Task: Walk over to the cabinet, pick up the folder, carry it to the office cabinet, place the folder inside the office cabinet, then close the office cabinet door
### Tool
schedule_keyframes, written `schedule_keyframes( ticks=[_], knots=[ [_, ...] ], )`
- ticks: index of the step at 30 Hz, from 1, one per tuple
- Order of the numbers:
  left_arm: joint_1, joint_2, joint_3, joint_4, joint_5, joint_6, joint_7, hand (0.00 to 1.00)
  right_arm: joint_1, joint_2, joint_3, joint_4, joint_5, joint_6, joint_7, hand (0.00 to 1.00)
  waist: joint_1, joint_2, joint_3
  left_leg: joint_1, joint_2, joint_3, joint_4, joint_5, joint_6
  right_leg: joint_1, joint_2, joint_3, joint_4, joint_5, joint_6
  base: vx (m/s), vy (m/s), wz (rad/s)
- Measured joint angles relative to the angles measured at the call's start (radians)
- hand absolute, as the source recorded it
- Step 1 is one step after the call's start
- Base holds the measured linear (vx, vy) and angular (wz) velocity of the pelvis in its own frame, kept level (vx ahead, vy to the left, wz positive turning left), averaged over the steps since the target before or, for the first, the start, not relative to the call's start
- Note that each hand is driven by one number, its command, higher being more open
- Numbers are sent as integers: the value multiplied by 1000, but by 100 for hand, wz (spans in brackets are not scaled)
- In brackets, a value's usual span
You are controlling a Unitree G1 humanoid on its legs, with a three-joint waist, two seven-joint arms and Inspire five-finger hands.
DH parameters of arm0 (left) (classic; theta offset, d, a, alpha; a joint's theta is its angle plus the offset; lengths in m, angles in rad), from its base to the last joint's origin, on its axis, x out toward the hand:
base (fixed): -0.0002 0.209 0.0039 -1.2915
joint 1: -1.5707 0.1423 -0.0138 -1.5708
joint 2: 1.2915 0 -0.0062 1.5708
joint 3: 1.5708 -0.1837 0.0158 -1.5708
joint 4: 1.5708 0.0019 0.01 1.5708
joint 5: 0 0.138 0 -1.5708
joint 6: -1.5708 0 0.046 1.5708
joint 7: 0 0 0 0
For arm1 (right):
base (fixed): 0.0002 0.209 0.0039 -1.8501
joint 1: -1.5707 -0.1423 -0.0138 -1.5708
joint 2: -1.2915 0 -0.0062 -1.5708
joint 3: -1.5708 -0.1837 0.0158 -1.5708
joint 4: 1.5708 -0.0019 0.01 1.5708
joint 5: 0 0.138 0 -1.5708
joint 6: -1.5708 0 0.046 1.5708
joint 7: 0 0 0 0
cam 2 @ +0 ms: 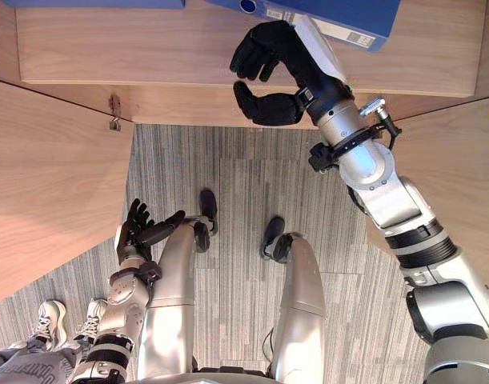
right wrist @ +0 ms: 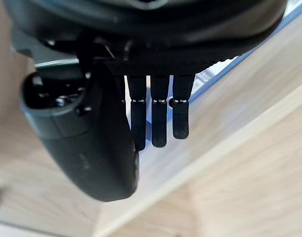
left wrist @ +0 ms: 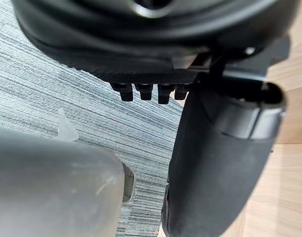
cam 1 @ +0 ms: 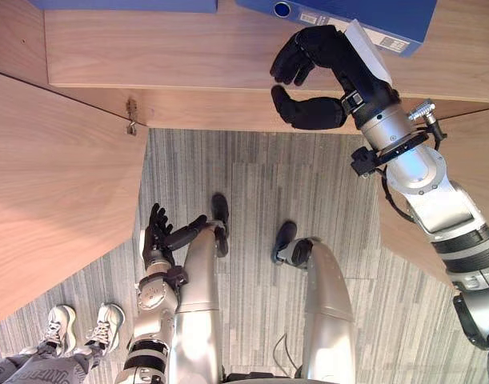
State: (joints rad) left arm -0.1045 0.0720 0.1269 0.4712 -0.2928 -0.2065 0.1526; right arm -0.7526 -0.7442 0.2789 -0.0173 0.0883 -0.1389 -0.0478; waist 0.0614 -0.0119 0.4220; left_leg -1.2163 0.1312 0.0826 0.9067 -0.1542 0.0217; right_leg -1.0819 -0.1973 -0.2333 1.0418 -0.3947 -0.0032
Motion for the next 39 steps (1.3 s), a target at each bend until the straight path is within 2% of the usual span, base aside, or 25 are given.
schedule_keyframes(
  ticks=[7,12,19,26,32,37,39],
  knots=[
    [0,-8,2,6,0,-14,11,100,-10,60,-79,13,-46,-1,-104,0,3,0,0,0,-5,3,-5,0,1,-1,-6,1,0,0,0,-21,-1,1],
    [-1,-10,3,9,0,-18,23,100,-78,129,-78,134,-127,7,-160,0,5,0,0,1,-6,8,-12,1,1,-5,-7,4,-3,0,0,-13,-6,0],
    [-3,-17,3,3,-5,-40,43,100,-183,205,-68,345,-297,77,-209,0,9,0,0,-23,-8,11,-12,1,2,-32,-10,6,-1,0,0,0,0,0],
    [-11,-16,3,6,-24,-43,52,100,-273,252,-47,456,-439,113,-262,0,9,2,2,-35,-7,10,-12,1,1,-42,-11,4,1,0,1,-22,-1,0],
    [-18,-14,3,4,-33,-53,71,100,-329,325,-58,516,-445,136,-375,0,9,3,3,-54,-11,8,-6,3,2,-60,-16,3,10,0,1,-30,4,2],
    [-24,-15,3,-1,-44,-56,83,100,-354,340,-64,524,-418,148,-414,0,9,6,4,-71,-16,9,-6,7,-5,-81,-27,1,27,0,0,-58,-4,5],
    [-27,-15,3,-1,-45,-55,84,100,-359,351,-80,524,-377,152,-414,0,11,6,4,-74,-16,7,0,17,5,-84,-28,1,35,0,0,-69,-8,3]
  ],
)
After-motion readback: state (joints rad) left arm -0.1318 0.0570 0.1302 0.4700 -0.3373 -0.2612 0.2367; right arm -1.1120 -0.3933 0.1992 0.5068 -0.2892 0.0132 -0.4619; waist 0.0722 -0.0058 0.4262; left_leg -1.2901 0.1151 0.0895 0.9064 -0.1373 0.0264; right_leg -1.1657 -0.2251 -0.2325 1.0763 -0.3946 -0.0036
